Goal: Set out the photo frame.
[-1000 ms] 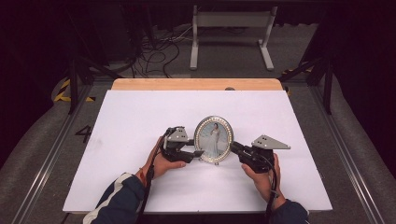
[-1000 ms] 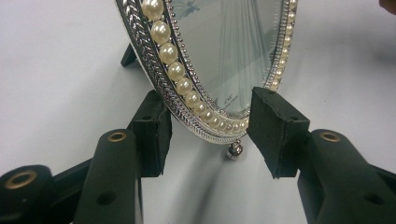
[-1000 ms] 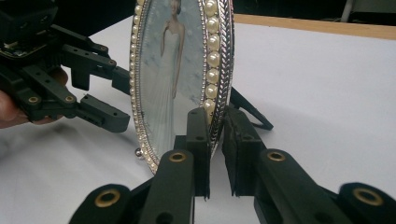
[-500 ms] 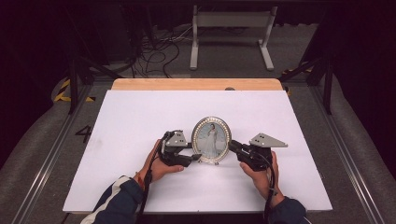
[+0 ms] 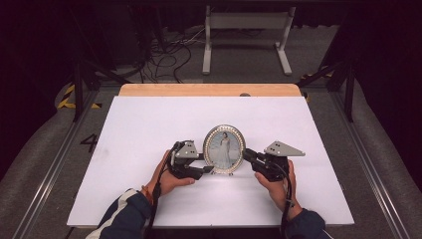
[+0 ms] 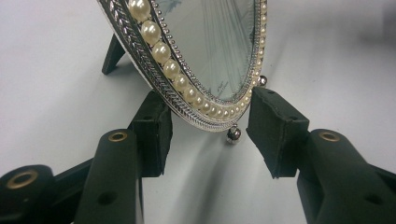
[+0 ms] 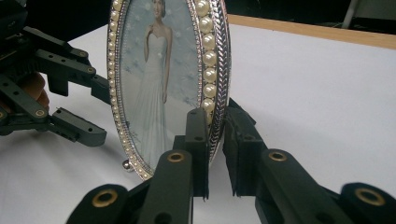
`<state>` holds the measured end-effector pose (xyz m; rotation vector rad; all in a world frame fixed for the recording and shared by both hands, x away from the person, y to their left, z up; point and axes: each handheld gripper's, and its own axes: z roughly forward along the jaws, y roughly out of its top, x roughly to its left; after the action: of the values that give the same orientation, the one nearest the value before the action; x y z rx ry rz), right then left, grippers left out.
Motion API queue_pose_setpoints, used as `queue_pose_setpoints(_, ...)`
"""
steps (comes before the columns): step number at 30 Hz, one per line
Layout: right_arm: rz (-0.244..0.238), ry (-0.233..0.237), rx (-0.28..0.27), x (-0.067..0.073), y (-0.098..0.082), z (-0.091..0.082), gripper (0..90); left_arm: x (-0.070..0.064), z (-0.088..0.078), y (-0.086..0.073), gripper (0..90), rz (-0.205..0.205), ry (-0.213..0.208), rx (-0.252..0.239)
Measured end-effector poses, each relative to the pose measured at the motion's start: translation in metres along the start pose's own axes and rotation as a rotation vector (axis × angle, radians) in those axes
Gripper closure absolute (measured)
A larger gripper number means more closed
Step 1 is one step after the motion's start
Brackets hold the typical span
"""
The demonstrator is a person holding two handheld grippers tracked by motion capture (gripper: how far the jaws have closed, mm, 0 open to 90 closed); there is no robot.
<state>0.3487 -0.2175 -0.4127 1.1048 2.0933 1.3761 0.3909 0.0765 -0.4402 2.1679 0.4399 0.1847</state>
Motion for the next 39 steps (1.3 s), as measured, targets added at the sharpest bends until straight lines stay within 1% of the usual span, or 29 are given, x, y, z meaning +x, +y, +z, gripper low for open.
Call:
queue_pose_setpoints(7,-0.004,-0.003,0.002,0.000,0.000,0.000,80.3,-0.001,0.000,0.000,50.9,-0.002,-0.001,-0.001)
queue_pose_setpoints(10,-0.008,-0.004,0.004,0.001,0.000,0.001,78.1,-0.002,-0.001,0.000,50.9,0.003,-0.005,0.001)
queue_pose_setpoints(13,-0.014,-0.005,0.005,0.002,0.000,0.002,78.1,-0.001,-0.001,0.000,51.1,0.007,-0.005,0.004)
queue_pose_setpoints(15,-0.008,-0.002,0.006,0.002,0.000,0.002,78.1,-0.001,-0.001,0.000,51.2,0.007,-0.004,0.005)
queue_pose_setpoints(17,-0.013,-0.002,0.006,0.002,0.000,0.002,78.0,-0.001,-0.002,0.000,51.7,0.015,-0.005,0.005)
queue_pose_setpoints(22,-0.016,-0.003,0.007,0.002,0.000,0.002,77.9,0.000,-0.002,0.000,51.9,0.010,-0.010,0.002)
queue_pose_setpoints(25,-0.019,-0.004,0.009,0.003,0.000,0.002,77.6,0.000,-0.005,0.001,52.3,0.017,0.000,-0.003)
queue_pose_setpoints(30,-0.033,-0.012,0.011,0.004,0.000,0.002,77.1,0.000,-0.008,0.001,52.6,0.011,0.017,-0.020)
queue_pose_setpoints(32,-0.046,-0.023,0.010,0.006,0.000,0.002,76.9,0.000,-0.009,0.002,52.6,0.007,0.029,-0.033)
queue_pose_setpoints(33,-0.058,-0.029,0.012,0.006,0.000,0.002,76.8,0.001,-0.011,0.002,53.2,0.006,0.048,-0.042)
queue_pose_setpoints(34,-0.066,-0.034,0.014,0.007,0.000,0.002,76.8,0.001,-0.011,0.002,55.2,0.006,0.048,-0.042)
queue_pose_setpoints(36,-0.067,-0.032,0.015,0.007,0.000,0.002,76.9,0.001,-0.012,0.002,55.6,-0.005,0.058,-0.055)
queue_pose_setpoints(39,-0.066,-0.029,0.016,0.006,0.000,0.002,76.9,0.002,-0.013,0.001,56.9,-0.011,0.069,-0.059)
